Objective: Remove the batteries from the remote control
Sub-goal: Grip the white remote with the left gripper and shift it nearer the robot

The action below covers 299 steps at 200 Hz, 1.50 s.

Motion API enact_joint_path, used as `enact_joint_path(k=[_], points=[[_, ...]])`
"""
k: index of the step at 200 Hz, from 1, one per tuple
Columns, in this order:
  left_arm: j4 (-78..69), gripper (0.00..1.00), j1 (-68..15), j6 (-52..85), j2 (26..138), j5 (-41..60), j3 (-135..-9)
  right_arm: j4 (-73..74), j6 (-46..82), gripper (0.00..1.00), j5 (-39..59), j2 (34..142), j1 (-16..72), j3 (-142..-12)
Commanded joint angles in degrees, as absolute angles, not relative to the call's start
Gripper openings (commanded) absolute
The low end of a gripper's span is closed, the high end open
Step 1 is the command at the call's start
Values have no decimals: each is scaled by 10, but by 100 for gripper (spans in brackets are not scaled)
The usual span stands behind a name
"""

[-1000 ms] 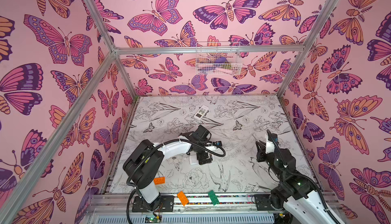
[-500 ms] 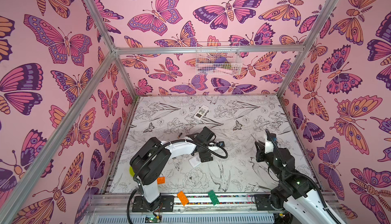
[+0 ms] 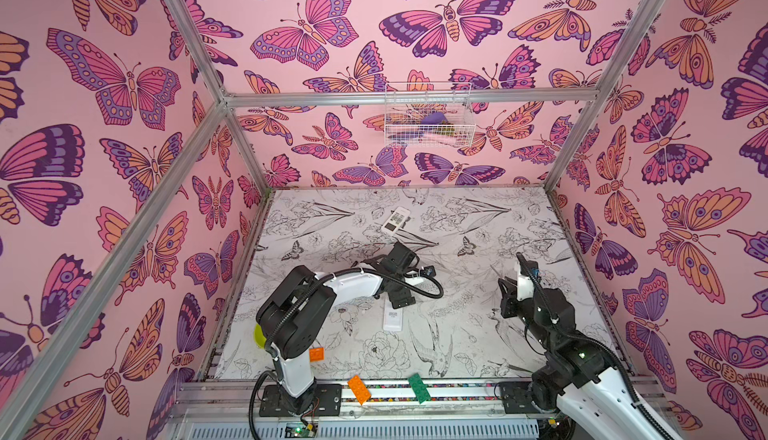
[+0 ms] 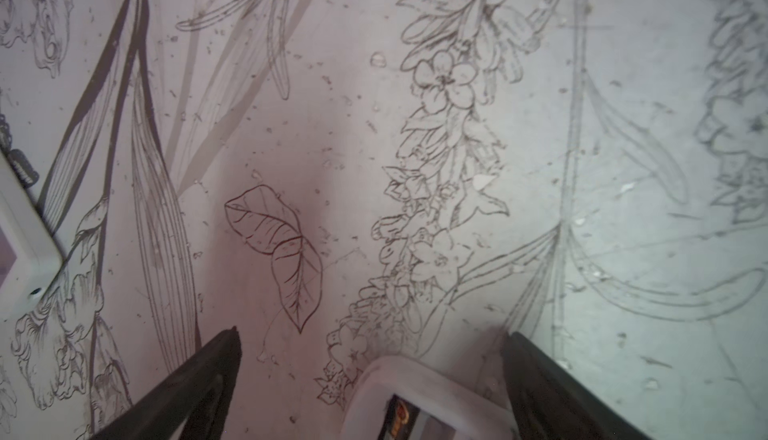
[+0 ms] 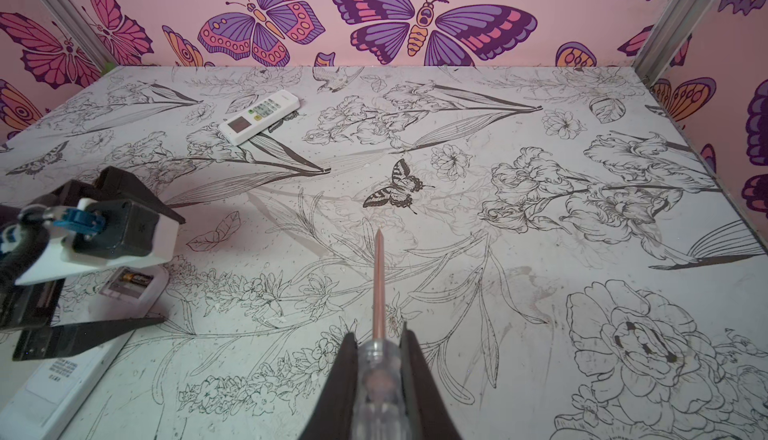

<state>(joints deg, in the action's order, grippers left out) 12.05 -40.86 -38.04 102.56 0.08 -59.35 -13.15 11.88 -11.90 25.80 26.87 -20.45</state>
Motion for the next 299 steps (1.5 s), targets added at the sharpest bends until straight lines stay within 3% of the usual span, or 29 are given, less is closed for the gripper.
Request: enact_joint_path(k=[1,205,251,299], points=[[139,100,-393,-375,1031,-8,-601,-130,107,0,-115,259,265,-214],[138,100,-303,-440,941,57,-504,-83,109,0,-75,297,262,-203],[168,100,-301,-431,936,76,-542,-79,111,0,-70,313,261,-208],[231,100,-294,-506,962,106,-599,-84,111,0,-61,323,260,-219]])
